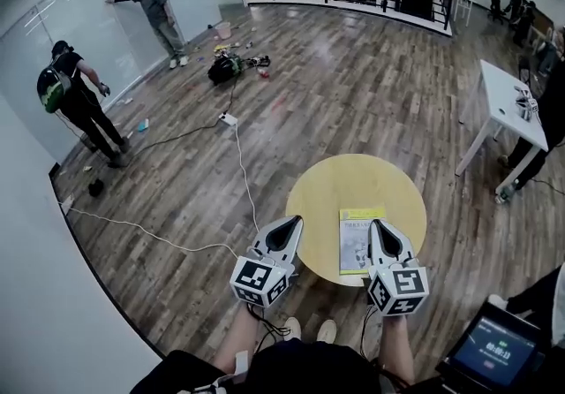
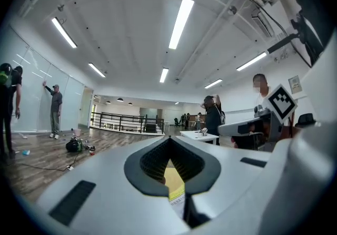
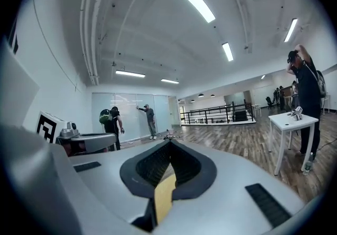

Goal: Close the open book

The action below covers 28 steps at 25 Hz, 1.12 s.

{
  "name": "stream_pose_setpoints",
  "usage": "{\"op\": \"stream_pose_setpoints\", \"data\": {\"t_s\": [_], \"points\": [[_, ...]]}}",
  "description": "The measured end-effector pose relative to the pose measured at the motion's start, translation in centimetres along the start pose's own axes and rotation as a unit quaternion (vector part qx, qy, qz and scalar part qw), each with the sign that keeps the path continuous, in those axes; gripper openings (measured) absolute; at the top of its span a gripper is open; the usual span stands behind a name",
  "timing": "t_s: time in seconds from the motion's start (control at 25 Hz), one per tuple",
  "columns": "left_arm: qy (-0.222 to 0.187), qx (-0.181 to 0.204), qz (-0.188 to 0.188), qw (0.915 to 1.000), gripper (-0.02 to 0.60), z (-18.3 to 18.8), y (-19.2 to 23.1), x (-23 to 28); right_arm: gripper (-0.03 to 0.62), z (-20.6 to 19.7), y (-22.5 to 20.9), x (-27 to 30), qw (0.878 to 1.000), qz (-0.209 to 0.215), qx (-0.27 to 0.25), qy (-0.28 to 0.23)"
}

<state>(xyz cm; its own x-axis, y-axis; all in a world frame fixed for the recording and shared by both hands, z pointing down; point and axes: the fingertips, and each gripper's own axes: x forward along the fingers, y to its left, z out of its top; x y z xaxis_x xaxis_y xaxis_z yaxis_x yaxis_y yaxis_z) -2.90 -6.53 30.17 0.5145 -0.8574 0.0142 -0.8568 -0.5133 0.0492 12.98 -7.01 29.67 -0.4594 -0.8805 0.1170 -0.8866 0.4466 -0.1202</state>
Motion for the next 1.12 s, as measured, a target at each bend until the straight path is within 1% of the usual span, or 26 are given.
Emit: {"op": "stream_pose_setpoints", "data": {"t_s": [0.2,0.4,0.56,1.12], "points": [[-0.018,0.008,0.003,0.9998,-0.002,1.8,-0.1,-0.9,0.002,1.8,2.1,-0.9,1.000,0.016,-0.014,-0.022],[-0.027,0.015,-0.006,0.9995,-0.002,2.5,-0.8,-1.5,0.002,1.9,3.4,-1.4,0.999,0.022,-0.010,-0.025],[-0.028,0.018,-0.010,0.9994,-0.002,2.7,-1.0,-1.6,0.002,2.0,3.7,-1.6,0.999,0.024,-0.005,-0.028],[-0.024,0.015,-0.020,0.9994,-0.003,2.6,-0.8,-1.7,0.002,1.7,4.2,-1.3,1.000,0.020,-0.011,-0.020]]}}
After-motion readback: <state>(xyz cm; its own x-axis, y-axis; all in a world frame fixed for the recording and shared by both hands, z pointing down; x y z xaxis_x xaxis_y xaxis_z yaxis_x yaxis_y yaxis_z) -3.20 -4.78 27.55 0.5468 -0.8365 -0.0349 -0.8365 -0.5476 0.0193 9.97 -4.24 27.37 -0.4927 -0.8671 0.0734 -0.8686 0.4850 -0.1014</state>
